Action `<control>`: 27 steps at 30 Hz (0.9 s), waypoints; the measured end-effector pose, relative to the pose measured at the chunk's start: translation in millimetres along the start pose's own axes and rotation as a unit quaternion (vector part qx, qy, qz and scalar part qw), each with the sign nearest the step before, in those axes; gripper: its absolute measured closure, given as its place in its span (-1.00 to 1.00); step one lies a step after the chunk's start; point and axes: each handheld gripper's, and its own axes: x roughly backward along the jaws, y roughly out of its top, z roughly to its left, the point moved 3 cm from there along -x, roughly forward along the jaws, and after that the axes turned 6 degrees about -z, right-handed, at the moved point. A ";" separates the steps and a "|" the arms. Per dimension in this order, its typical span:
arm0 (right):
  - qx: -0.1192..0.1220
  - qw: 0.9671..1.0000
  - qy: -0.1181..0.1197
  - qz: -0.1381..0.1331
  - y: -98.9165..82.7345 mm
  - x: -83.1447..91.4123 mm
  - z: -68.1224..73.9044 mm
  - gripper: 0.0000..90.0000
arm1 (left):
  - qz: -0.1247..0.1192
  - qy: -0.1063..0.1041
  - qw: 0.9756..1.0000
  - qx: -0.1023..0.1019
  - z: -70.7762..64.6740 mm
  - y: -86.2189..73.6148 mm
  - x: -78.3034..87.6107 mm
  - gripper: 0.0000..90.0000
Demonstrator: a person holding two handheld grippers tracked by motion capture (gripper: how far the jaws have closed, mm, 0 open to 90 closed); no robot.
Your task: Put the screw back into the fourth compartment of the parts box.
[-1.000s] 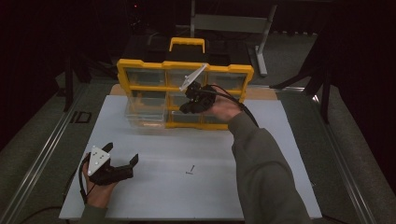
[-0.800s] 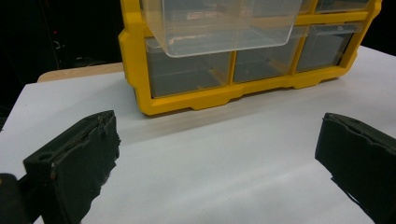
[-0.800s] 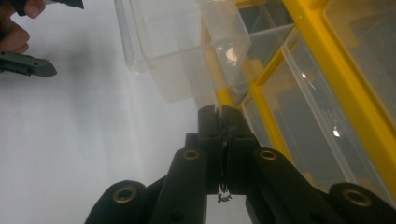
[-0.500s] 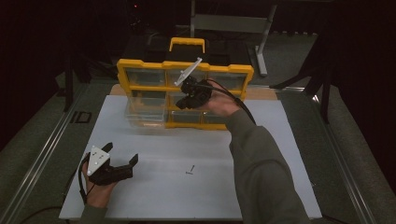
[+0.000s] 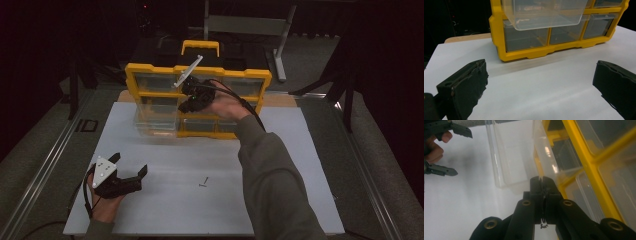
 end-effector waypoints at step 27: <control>0.002 0.999 -0.042 -0.004 28.5 -24.3 8.3 -0.03 | -0.005 0.003 1.000 0.003 3.5 1.3 2.5 -0.99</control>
